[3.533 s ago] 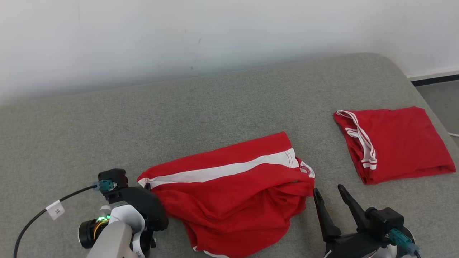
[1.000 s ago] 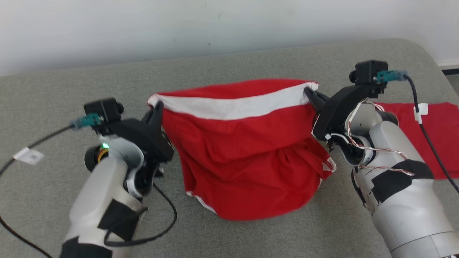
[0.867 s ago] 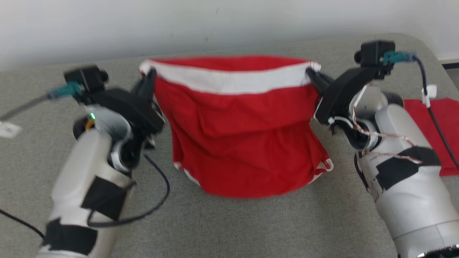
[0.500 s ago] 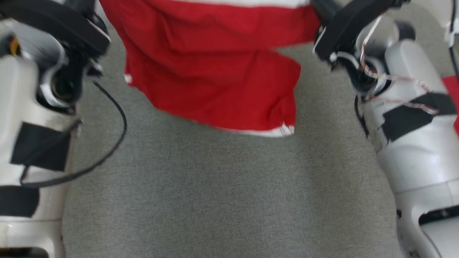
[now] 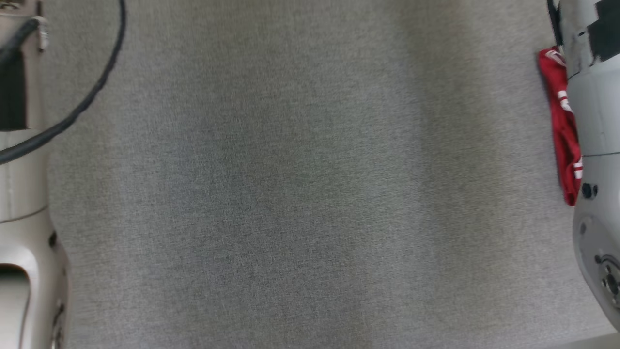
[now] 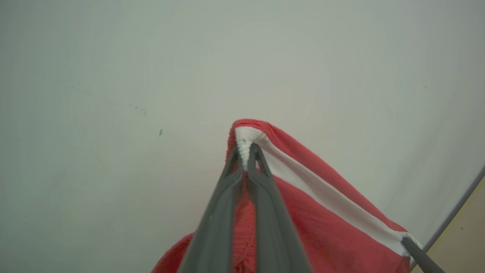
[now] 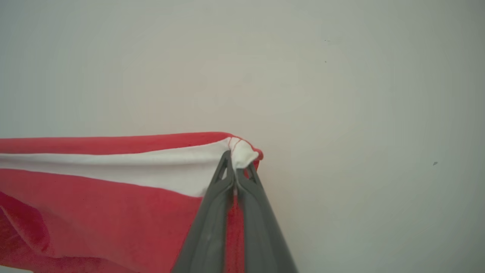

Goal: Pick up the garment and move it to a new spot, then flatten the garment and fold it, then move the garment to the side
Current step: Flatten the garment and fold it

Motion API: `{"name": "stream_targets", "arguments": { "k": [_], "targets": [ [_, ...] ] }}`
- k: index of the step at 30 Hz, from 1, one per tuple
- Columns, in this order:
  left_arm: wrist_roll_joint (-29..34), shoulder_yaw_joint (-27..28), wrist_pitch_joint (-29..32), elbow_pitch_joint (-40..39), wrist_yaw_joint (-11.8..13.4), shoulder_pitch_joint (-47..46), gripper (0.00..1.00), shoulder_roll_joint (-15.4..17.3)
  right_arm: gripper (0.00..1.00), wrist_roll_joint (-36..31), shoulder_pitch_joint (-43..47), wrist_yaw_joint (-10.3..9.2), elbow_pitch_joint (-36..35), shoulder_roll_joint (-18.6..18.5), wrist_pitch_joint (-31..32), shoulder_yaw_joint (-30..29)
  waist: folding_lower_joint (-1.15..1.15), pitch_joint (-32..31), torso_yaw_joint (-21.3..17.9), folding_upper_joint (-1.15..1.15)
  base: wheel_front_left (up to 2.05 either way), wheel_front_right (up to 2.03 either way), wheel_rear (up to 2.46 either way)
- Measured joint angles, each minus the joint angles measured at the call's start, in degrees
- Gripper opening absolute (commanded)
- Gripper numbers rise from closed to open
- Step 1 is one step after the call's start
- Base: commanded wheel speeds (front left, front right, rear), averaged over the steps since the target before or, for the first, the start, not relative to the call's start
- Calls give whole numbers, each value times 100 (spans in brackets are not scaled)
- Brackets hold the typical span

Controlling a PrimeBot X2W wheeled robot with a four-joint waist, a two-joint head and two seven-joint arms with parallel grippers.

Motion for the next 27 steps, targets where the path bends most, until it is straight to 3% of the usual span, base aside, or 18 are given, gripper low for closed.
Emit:
{"name": "stream_targets", "arguments": {
  "k": [8,13,18,27],
  "targets": [
    [-168,-178,-165,377,-302,701,0,-97,0,238,523,0,509,91,-11,501,1,223,122,1,0,0,0],
    [-398,-281,-269,237,-398,1379,0,-75,0,609,1076,0,316,-142,20,899,-2,-18,161,0,0,0,0],
    [-782,-389,-426,-175,-407,2425,0,-146,0,1118,1916,0,-208,-510,337,1206,-2,-415,190,-1,0,0,0],
    [-737,-676,-611,-996,-396,4580,0,60,0,1927,4095,0,-1974,-1252,1466,1440,-3,-1275,243,-1,0,0,0]
  ]
}}
